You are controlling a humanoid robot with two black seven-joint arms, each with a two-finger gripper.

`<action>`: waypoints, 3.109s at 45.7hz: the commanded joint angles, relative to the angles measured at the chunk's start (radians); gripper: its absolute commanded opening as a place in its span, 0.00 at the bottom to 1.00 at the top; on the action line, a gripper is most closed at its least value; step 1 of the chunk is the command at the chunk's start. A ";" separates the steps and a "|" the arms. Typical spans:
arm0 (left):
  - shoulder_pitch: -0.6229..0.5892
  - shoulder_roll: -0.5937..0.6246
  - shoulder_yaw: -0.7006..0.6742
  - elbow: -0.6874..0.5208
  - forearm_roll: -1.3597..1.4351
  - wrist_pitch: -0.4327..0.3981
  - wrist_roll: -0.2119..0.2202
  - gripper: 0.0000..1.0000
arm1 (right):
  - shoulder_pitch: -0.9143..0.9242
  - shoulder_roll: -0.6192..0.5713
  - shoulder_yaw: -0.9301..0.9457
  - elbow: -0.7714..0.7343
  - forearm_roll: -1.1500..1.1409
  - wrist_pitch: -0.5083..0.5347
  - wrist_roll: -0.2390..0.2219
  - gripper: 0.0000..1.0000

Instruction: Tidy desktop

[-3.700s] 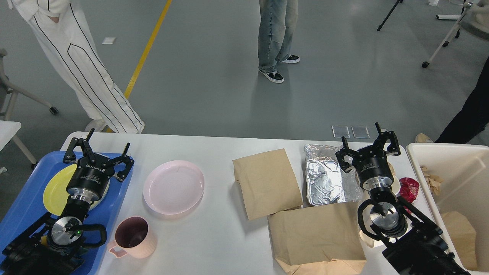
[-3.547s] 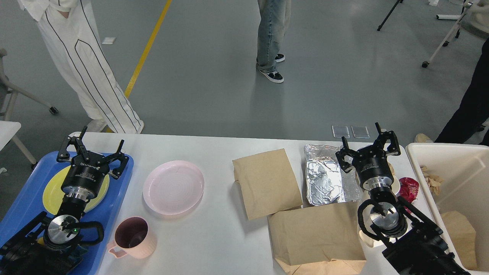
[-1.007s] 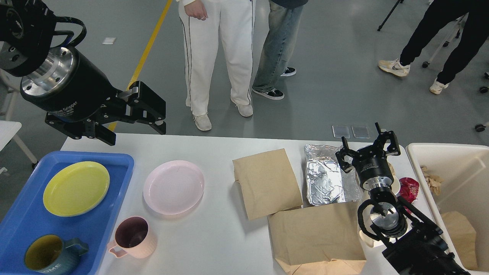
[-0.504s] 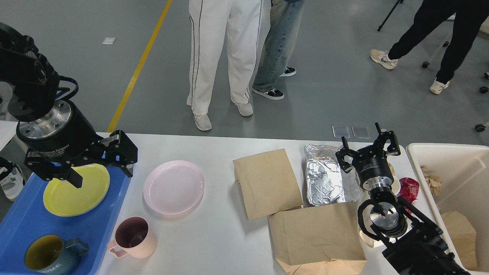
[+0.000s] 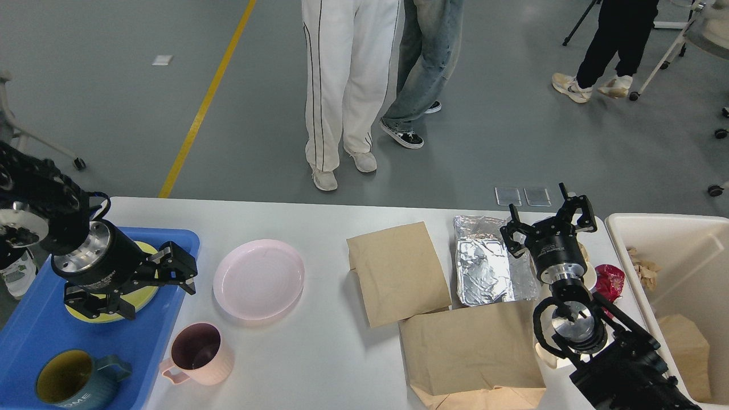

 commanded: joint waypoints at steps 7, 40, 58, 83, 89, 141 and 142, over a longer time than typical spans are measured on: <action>0.224 -0.002 -0.125 0.040 0.190 0.196 0.000 0.96 | 0.000 0.000 0.000 0.000 0.000 0.001 0.000 1.00; 0.440 -0.007 -0.208 0.246 0.391 0.199 0.002 0.84 | 0.000 0.000 0.000 0.000 0.000 0.000 0.000 1.00; 0.507 -0.048 -0.268 0.281 0.410 0.193 0.003 0.10 | 0.000 0.000 0.000 0.000 0.000 0.000 0.000 1.00; 0.447 -0.032 -0.256 0.277 0.387 0.150 0.000 0.00 | 0.000 0.000 0.000 0.000 0.000 0.000 0.000 1.00; 0.379 -0.015 -0.231 0.258 0.388 0.099 0.000 0.00 | 0.000 0.000 0.000 0.000 0.000 0.000 0.000 1.00; -0.503 0.342 0.203 0.117 0.446 -0.416 -0.001 0.00 | 0.000 0.000 0.000 0.000 0.000 0.000 0.000 1.00; -0.475 0.362 0.201 0.148 0.466 -0.413 -0.003 0.00 | 0.000 0.000 0.000 0.000 0.000 0.000 0.000 1.00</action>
